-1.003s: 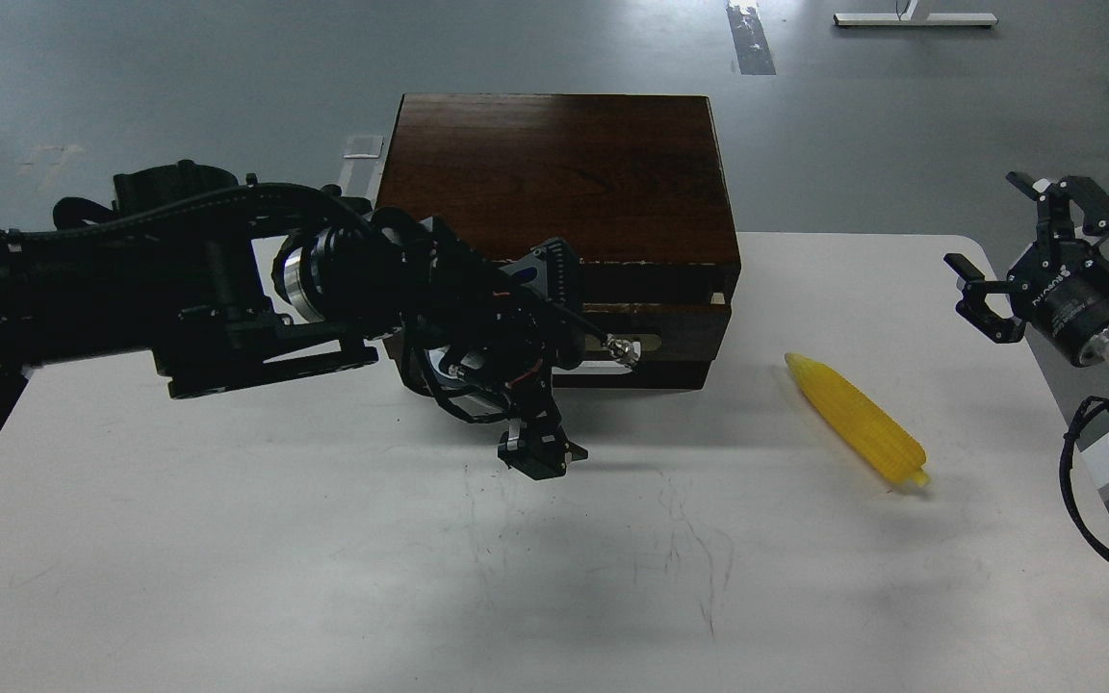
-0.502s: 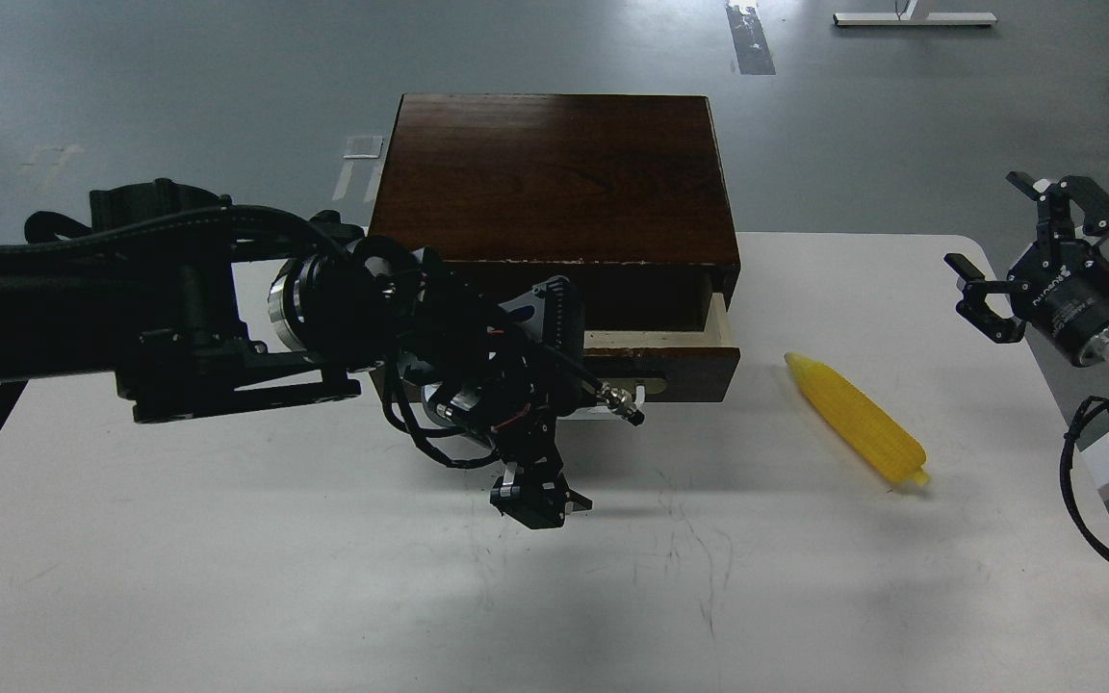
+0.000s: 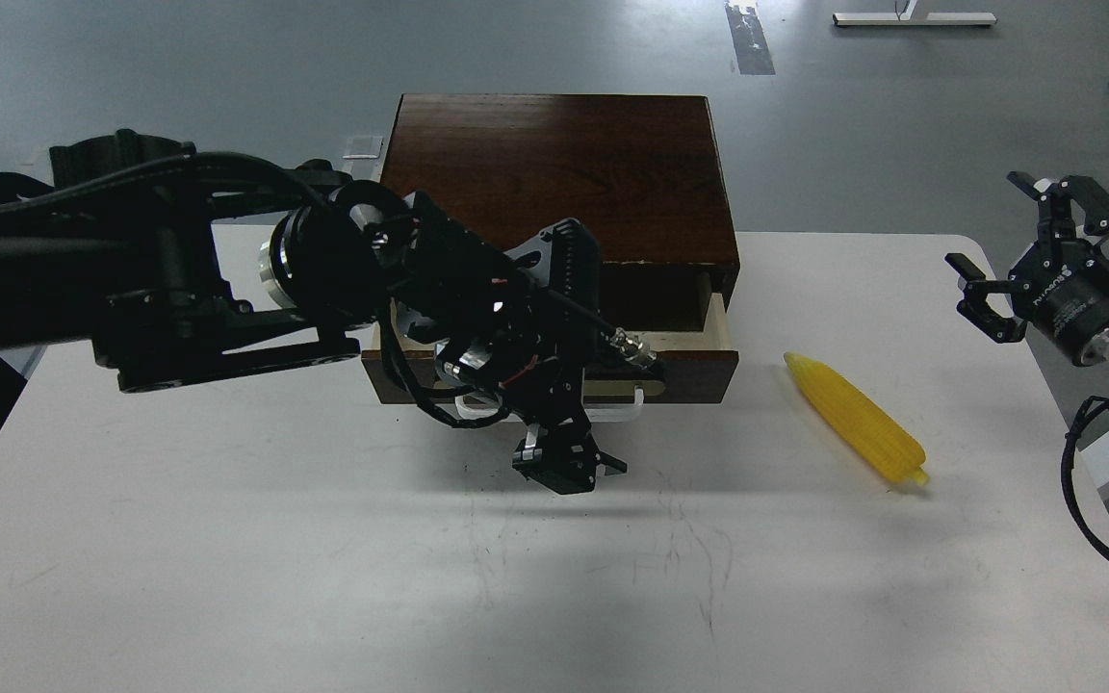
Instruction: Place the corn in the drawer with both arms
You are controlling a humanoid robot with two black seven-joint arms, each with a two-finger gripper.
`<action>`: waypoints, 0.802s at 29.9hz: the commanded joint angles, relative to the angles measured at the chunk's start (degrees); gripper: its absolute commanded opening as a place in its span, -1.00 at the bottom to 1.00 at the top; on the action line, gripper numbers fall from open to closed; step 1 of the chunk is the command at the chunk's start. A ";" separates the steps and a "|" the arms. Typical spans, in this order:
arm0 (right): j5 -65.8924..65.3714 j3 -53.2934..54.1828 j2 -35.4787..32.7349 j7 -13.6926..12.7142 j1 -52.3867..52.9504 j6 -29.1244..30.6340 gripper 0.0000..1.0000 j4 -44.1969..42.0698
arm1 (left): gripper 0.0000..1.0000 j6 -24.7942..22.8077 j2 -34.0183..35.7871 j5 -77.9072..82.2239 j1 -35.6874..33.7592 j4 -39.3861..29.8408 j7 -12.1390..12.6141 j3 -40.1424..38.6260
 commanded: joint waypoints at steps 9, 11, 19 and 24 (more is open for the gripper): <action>0.00 0.00 -1.22 0.00 -0.08 0.00 1.00 0.09 | 0.97 0.00 14.74 -56.16 5.49 1.94 -0.01 -9.28; 0.00 -0.08 -1.22 0.00 -0.08 0.00 1.00 0.17 | 0.97 0.00 17.29 -66.45 8.13 3.18 -0.01 -9.28; -0.09 -0.17 -1.22 0.00 -0.26 0.00 1.00 0.17 | 0.97 0.22 23.63 -92.16 22.10 5.47 -0.01 -14.01; -2.80 -0.79 -1.30 0.00 -0.35 0.00 1.00 0.26 | 0.97 3.21 25.66 -105.10 35.20 7.57 -0.01 -24.91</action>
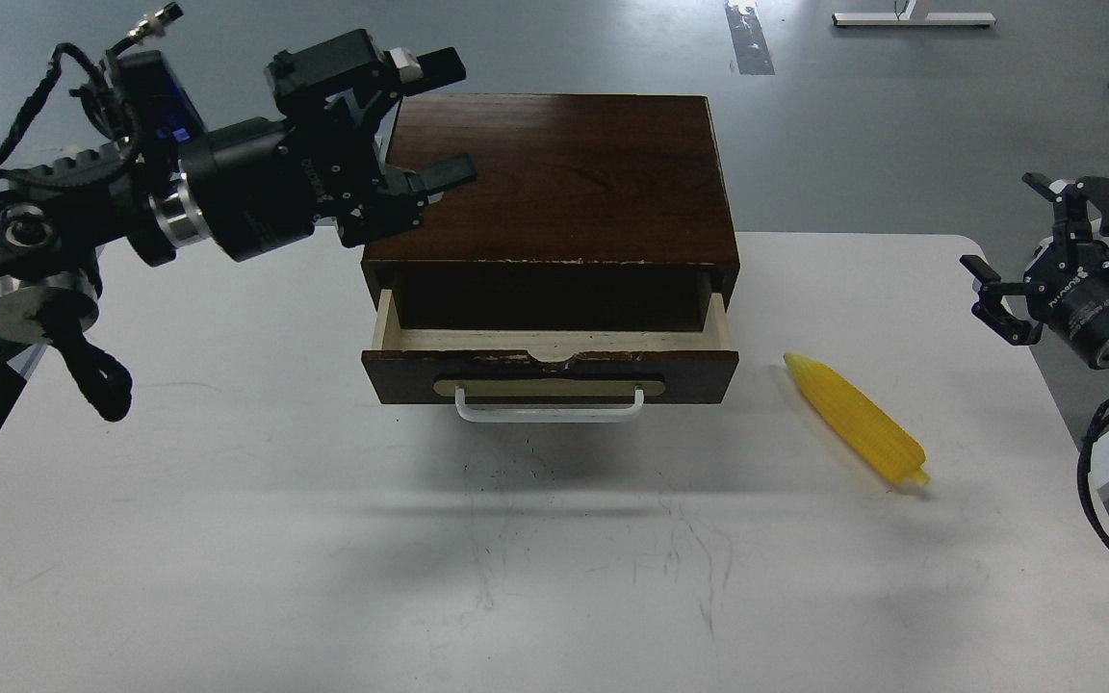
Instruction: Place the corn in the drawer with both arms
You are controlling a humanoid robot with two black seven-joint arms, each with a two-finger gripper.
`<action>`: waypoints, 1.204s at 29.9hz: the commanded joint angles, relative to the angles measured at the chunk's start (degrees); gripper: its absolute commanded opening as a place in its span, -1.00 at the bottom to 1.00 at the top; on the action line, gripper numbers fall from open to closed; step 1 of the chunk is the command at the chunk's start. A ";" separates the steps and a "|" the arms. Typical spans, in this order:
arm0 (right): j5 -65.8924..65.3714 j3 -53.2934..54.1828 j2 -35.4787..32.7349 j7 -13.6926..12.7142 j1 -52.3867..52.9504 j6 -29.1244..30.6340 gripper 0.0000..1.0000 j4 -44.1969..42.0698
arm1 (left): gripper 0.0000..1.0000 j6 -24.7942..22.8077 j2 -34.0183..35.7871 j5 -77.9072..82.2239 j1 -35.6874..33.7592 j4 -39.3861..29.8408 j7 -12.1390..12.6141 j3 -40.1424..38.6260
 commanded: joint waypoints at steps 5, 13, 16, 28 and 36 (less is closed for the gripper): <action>-10.97 0.12 -1.47 0.00 0.45 0.00 1.00 0.42 | 0.97 0.53 0.51 -4.58 15.05 4.44 -0.01 -9.78; -31.79 -0.05 -4.64 0.00 4.66 0.00 1.00 0.42 | 0.97 0.97 -3.00 -4.49 20.42 8.74 -0.01 -11.88; -39.26 -0.14 -4.99 0.00 6.33 0.00 1.00 0.51 | 0.97 0.71 -3.71 -4.49 21.22 9.89 -0.01 -13.03; -83.20 -0.76 -4.21 0.00 10.73 0.00 1.00 7.36 | 0.97 0.36 -3.71 -4.49 21.39 9.90 -0.01 -13.56; -93.88 -7.68 1.77 0.00 13.36 0.00 1.00 6.40 | 0.97 0.36 -3.62 -4.49 21.39 9.90 -0.01 -14.08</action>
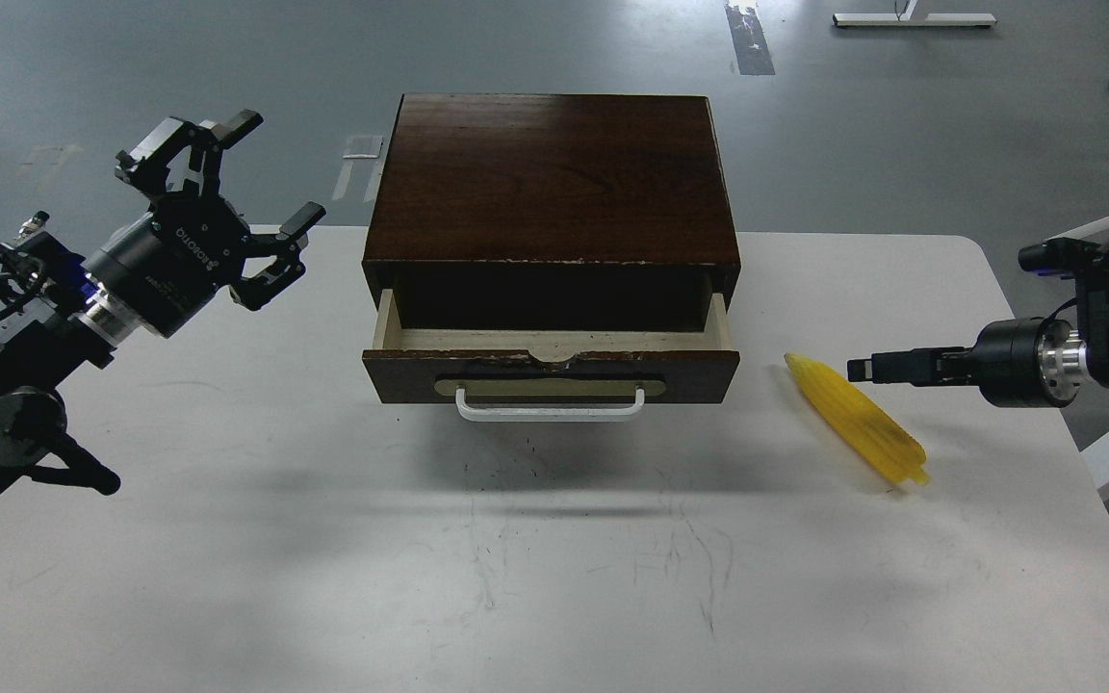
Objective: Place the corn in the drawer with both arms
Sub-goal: 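Reach the right gripper to the yellow corn cob and grasp it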
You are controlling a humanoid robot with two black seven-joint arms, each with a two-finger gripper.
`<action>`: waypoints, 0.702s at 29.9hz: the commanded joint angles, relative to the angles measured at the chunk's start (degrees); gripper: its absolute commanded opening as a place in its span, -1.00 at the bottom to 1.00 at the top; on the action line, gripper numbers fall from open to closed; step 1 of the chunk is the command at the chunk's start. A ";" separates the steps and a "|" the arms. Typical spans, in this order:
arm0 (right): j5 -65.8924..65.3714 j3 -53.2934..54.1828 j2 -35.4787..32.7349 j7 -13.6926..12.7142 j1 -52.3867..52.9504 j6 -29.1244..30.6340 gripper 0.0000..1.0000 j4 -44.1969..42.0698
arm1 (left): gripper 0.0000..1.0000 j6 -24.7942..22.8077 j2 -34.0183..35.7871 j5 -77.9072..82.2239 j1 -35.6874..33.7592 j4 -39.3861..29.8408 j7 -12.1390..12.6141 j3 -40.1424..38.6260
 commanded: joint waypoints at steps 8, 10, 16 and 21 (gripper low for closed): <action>-1.31 -13.30 6.02 -0.01 4.16 -5.23 1.00 -5.40 | 0.97 0.01 0.10 0.00 0.00 -0.05 0.00 -0.44; -1.31 -13.48 6.37 -0.01 3.81 -5.23 0.99 -5.40 | 0.97 0.01 0.10 0.00 0.00 -0.05 0.00 -0.44; -1.31 -14.01 7.86 -0.01 2.67 -6.10 0.84 -5.58 | 0.97 0.01 0.10 0.00 0.00 -0.05 0.00 -0.44; -1.31 -16.21 7.95 -0.01 2.31 -6.90 0.39 -5.84 | 0.97 0.01 0.10 0.00 0.00 -0.05 0.00 -0.44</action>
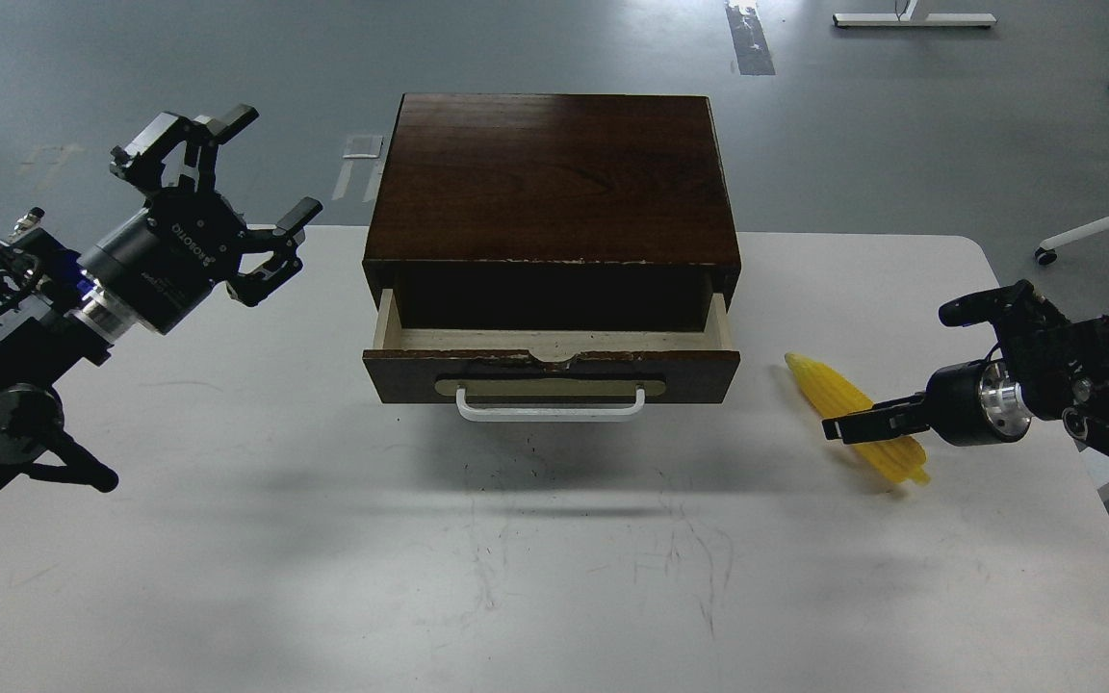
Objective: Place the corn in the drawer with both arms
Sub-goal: 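Reach the right gripper to the yellow corn cob and grasp it, then lift the corn with the right gripper and carry it over the drawer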
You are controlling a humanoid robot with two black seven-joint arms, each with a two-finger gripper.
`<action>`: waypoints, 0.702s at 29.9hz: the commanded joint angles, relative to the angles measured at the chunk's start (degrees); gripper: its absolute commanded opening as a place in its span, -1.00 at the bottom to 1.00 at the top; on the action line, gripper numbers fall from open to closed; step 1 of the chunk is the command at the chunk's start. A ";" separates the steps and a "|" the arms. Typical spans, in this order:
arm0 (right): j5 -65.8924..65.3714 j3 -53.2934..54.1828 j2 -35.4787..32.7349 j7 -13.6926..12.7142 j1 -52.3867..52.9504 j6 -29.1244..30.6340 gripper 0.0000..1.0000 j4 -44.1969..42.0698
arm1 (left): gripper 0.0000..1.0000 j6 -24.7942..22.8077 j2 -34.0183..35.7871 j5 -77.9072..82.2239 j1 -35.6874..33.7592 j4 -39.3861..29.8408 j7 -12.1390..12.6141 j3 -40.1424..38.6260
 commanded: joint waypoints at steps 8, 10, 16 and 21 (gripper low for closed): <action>0.00 -1.57 -0.84 -0.01 0.49 -0.46 -0.95 1.03 | 0.97 0.01 -0.09 0.00 0.00 0.00 0.00 0.00; 0.00 -1.57 -1.19 -0.01 1.10 -0.46 -1.00 1.47 | 0.97 0.01 -0.09 0.00 0.00 0.00 0.00 0.00; 1.14 -0.69 -4.79 -0.01 11.37 -0.55 -1.00 4.54 | 0.97 0.01 0.00 0.00 -0.09 0.00 0.00 -0.17; 1.32 -0.87 -5.24 -0.01 25.85 -0.46 -1.00 7.00 | 0.97 0.01 -0.44 0.00 -0.09 -0.08 0.00 -0.44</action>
